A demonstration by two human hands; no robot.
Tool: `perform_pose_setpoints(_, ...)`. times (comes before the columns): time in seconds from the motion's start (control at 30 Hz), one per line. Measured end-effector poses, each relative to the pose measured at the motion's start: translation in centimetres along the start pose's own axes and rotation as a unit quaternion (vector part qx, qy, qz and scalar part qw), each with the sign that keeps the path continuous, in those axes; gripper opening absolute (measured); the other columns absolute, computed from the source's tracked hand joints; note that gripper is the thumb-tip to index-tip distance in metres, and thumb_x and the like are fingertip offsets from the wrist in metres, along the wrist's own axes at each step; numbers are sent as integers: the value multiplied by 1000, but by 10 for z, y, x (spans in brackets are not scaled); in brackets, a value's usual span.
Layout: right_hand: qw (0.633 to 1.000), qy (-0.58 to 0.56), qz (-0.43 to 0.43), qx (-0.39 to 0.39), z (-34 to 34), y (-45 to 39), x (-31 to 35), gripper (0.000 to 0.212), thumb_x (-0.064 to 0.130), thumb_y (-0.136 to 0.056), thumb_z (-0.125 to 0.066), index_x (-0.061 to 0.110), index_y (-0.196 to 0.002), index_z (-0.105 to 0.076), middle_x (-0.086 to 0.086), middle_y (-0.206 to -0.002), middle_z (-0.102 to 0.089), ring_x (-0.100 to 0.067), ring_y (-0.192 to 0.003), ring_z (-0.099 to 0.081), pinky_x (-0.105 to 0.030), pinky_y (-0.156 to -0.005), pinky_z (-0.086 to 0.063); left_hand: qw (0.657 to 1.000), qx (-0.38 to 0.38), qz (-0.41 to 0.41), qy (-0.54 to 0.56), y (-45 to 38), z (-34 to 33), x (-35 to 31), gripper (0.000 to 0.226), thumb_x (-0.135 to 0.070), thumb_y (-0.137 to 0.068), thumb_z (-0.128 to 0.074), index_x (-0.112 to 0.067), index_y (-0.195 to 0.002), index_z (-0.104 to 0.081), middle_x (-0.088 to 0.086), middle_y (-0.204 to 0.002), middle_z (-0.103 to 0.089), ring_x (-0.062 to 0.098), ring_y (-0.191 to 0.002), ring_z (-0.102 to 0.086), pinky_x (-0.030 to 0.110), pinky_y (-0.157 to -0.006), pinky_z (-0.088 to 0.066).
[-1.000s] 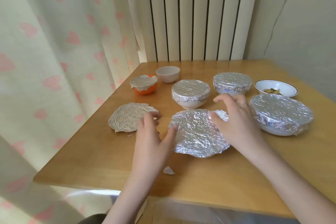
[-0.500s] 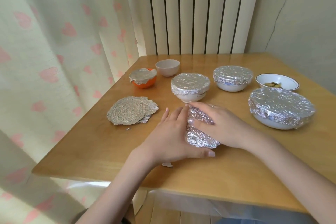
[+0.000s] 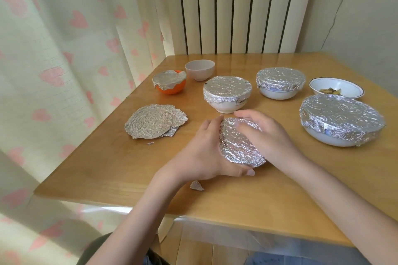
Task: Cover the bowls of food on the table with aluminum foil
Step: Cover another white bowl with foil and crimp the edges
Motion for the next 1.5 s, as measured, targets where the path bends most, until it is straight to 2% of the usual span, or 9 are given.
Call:
perform_pose_setpoints(0.37, 958, -259, -101, -70, -2, 2, -29, 28, 12, -97, -45, 24, -104, -69, 4, -109, -70, -13, -109, -62, -39, -104, -44, 999, -30, -24, 13, 0, 3, 0, 116, -31, -55, -95, -13, -148, -27, -18, -109, -32, -1, -114, -27, -12, -81, -12)
perform_pose_setpoints(0.77, 963, -222, -141, -47, -8, 1, -38, 32, 17, -101, -37, 16, -100, -69, -4, -99, -72, -22, -98, -67, -38, -91, -52, 999, -39, -21, 22, 0, 1, 0, 119, -35, -55, -94, -15, -150, -24, -7, -123, -34, 0, -114, -29, -13, -79, -13)
perform_pose_setpoints(1.0, 973, -189, -134, -24, -7, 3, -30, 32, 19, -101, -38, 18, -101, -70, -2, -101, -72, -20, -100, -66, -43, -97, -49, 1000, -2, -13, 1, 0, -2, 2, 129, -46, -57, -90, -16, -154, -11, -2, -137, -33, 10, -135, -27, 0, -94, -17)
perform_pose_setpoints(1.07, 976, -174, -133, -9, -5, 5, -31, 33, 29, -101, -38, 20, -110, -68, 7, -107, -69, -15, -105, -63, -40, -100, -46, 998, 63, -14, -13, 1, -3, 4, 142, -69, -58, -79, -24, -153, 17, 1, -162, -6, 11, -149, -4, 26, -119, -7)
perform_pose_setpoints(1.13, 980, -144, -121, -60, 14, 8, -33, 34, 38, -99, -38, 24, -109, -67, 18, -106, -64, -8, -108, -58, -34, -101, -42, 993, 105, -49, 17, 6, 5, 2, 138, -90, -55, -57, -36, -147, 30, -7, -160, 23, 10, -149, 11, 41, -122, -5)
perform_pose_setpoints(1.23, 967, -172, -85, -169, 45, 20, -26, 22, 38, -93, -41, 31, -92, -62, 5, -105, -66, -14, -110, -60, -39, -105, -41, 989, -32, -77, 126, 5, 45, 5, 114, -90, -68, -36, -30, -155, 6, -15, -162, 6, -3, -146, -3, 18, -119, -11)
perform_pose_setpoints(1.3, 962, -186, -98, -174, 42, 27, -21, 23, 29, -98, -40, 23, -97, -63, -1, -107, -66, -19, -109, -59, -34, -102, -41, 968, -125, -52, 209, 0, 53, 13, 98, -87, -77, -29, -27, -154, -23, -15, -159, -25, -6, -142, -23, 29, -121, -19)
perform_pose_setpoints(1.4, 963, -190, -120, -147, 17, 31, -12, 21, 25, -100, -38, 19, -105, -58, 5, -96, -58, -10, -90, -54, -21, -85, -36, 951, -138, -7, 277, -13, 29, 18, 95, -84, -75, -26, -21, -142, -47, -10, -144, -51, -2, -132, -43, 37, -120, -25)
perform_pose_setpoints(1.5, 950, -212, -149, -173, 6, 32, -16, 22, 23, -99, -38, 22, -99, -60, 7, -97, -56, -14, -96, -53, -26, -85, -40, 950, -135, 15, 281, -16, 12, 17, 85, -83, -78, -27, -22, -129, -59, -8, -128, -63, -2, -120, -54, 27, -110, -35)
Point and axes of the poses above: each hand's wrist, its own y-axis away from the middle knuckle, its own z-axis out of the back of the hand, x = y × z, the point moved 10 cm from there along -y, towards the middle knuckle
